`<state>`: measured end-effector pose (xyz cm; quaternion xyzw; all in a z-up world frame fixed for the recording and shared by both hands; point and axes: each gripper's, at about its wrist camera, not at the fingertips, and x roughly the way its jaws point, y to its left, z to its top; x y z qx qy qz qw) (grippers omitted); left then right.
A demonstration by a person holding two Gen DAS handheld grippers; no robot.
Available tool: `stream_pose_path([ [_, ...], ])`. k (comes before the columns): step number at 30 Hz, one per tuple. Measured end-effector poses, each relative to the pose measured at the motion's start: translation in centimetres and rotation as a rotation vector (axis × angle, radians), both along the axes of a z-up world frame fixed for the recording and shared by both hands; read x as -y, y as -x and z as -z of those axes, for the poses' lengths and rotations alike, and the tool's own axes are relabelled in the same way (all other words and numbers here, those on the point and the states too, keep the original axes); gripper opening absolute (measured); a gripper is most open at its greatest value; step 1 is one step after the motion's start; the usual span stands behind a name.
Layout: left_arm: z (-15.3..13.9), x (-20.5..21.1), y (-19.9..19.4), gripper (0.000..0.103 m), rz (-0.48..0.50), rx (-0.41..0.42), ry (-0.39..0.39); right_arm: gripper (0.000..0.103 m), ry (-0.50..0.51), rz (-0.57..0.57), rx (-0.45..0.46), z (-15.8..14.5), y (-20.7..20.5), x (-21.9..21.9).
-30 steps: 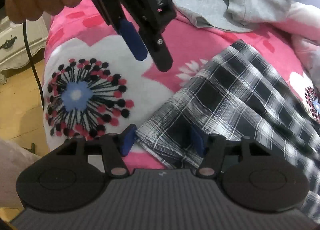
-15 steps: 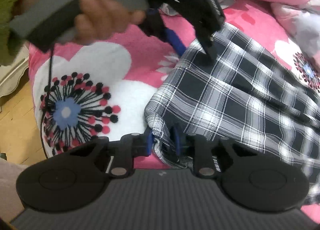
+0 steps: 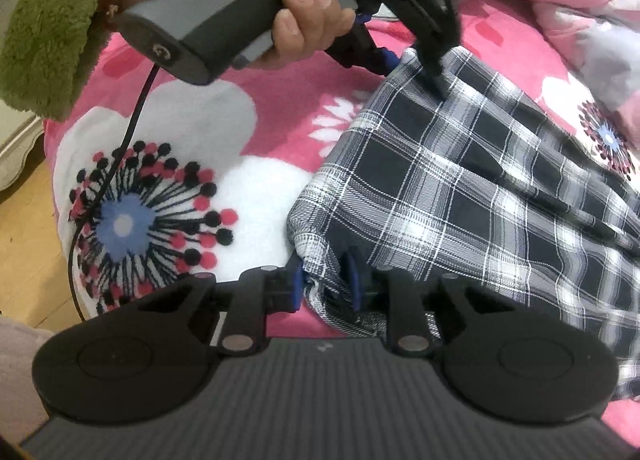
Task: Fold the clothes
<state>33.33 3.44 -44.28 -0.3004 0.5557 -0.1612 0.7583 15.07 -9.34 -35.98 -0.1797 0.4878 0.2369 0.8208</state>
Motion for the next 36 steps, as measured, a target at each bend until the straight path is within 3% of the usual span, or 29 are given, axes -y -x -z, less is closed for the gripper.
stream_pose_path([
  [3, -0.7, 0.1, 0.2, 0.007, -0.009, 0.017, -0.011, 0.012, -0.028, 0.045, -0.016, -0.4, -0.3, 0.4],
  [11, -3.0, 1.0, 0.6, 0.005, -0.031, 0.069, -0.035, 0.009, -0.116, 0.154, 0.019, -3.0, -0.1, 2.0],
  [20, -8.0, 4.9, 0.8, 0.005, -0.050, 0.164, -0.047, 0.008, -0.339, 0.380, 0.094, -7.5, -0.3, 9.3],
  [28, -11.7, 14.5, 0.8, 0.005, -0.051, 0.272, -0.040, 0.008, -0.517, 0.611, 0.159, -9.7, 0.3, 21.3],
  [36, -11.7, 28.3, -1.1, 0.005, 0.061, 0.338, -0.044, 0.008, -0.583, 0.801, 0.218, -8.4, 0.2, 33.7],
])
